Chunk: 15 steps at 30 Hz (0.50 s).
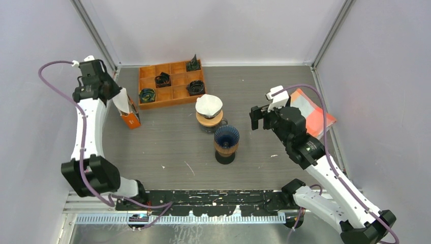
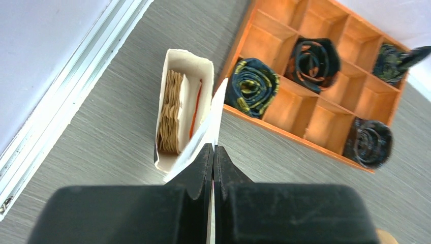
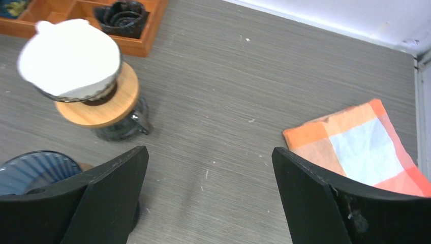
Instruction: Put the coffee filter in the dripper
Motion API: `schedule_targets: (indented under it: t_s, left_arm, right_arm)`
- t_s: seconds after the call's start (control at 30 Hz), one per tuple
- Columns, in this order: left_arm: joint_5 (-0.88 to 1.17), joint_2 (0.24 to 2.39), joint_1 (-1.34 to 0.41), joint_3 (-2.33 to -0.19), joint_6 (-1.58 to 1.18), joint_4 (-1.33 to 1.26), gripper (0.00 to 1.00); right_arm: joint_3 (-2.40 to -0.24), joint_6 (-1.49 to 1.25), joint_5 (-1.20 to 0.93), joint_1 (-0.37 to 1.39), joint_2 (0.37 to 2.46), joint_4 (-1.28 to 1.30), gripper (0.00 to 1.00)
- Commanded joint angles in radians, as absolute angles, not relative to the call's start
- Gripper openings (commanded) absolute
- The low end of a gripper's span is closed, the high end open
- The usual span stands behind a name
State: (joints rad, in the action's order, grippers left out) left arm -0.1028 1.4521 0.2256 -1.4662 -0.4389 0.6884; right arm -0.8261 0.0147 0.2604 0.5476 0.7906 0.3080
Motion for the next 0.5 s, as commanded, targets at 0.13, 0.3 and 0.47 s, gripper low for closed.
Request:
schedule_targets:
  t_s: [0.13,0.3,0.47]
  left_arm:
    - [0.029,1.203,0.233,-1.45,-0.489,0.755,0.0]
    - [0.139,1.095,0.228,-1.405,-0.569,0.737,0.0]
    - [0.222,1.046,0.184,-1.379,-0.654,0.736,0.0]
  right_arm:
    - [-0.99,0.059,0.021,0.547,0.826,0.311,0.96]
    - [-1.051,0.046,-0.059,0.547,0.866,0.292,0.94]
    - [-1.057,0.031,-0.133,0.558,0.896,0.236,0.93]
